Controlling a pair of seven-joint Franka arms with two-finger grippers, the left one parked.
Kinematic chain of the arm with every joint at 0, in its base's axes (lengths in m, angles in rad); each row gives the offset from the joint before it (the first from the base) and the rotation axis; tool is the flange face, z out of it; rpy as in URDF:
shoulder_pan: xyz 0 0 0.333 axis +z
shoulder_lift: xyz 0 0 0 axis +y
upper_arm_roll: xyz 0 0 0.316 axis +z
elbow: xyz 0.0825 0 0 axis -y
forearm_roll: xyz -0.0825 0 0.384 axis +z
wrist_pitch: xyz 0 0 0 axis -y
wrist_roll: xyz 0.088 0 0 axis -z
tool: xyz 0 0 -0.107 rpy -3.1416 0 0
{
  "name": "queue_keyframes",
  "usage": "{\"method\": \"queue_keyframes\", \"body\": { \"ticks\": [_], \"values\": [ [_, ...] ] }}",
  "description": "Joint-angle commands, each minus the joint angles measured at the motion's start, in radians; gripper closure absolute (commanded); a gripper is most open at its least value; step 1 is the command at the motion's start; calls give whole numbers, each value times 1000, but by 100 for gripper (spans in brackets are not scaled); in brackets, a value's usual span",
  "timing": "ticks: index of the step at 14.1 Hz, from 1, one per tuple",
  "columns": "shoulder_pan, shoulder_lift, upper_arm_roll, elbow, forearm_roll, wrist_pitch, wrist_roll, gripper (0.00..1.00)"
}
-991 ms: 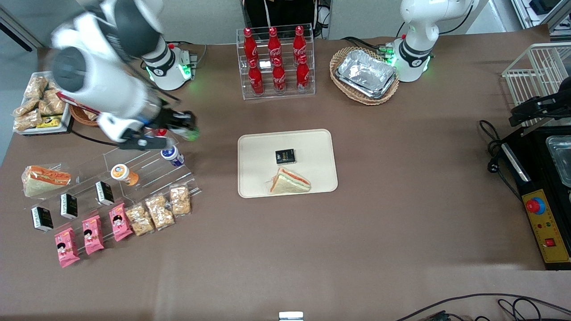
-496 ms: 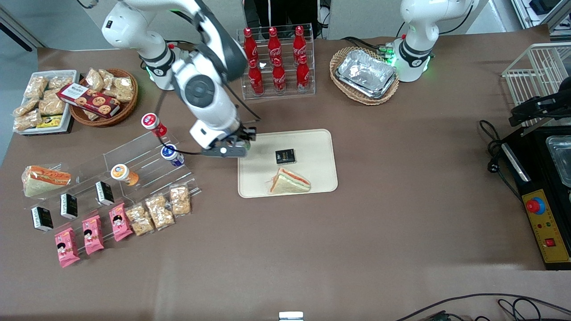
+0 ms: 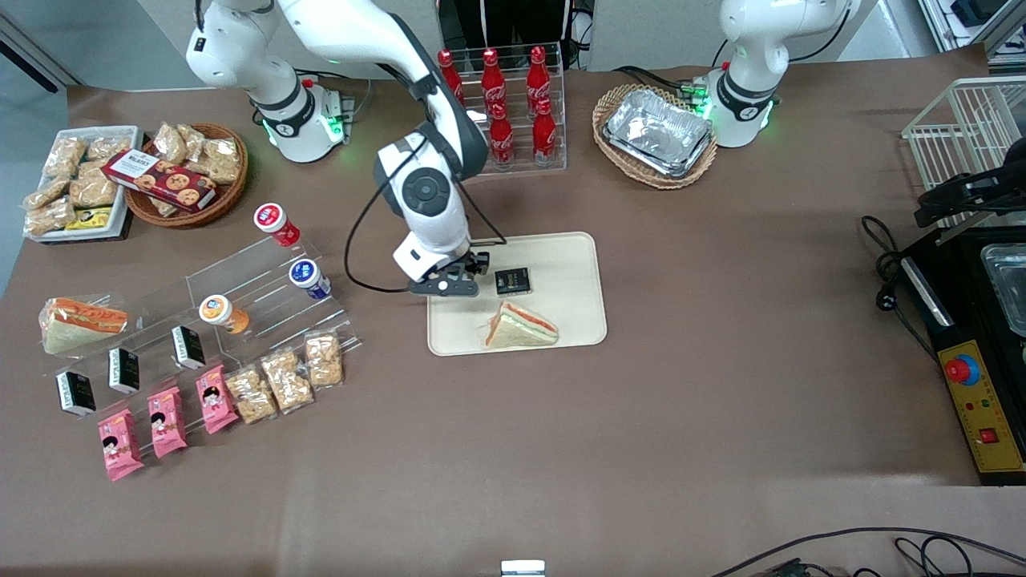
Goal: Place green gum on tray
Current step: 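Lift the green-labelled bottle and carry it over the cream tray, then lower the bottle onto the tray beside the black tissue pack, open gripper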
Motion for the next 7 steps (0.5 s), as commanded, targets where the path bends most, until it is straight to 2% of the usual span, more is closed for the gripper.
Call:
{"method": "queue_keyframes", "body": {
  "ticks": [1, 4, 5, 7],
  "values": [
    [10, 12, 12, -45, 32, 92, -15, 60],
    [8, 17, 19, -64, 32, 120, -23, 58],
    [8, 22, 20, -64, 33, 125, -23, 53],
    [10, 29, 20, -64, 32, 132, -23, 49]
  ]
}}
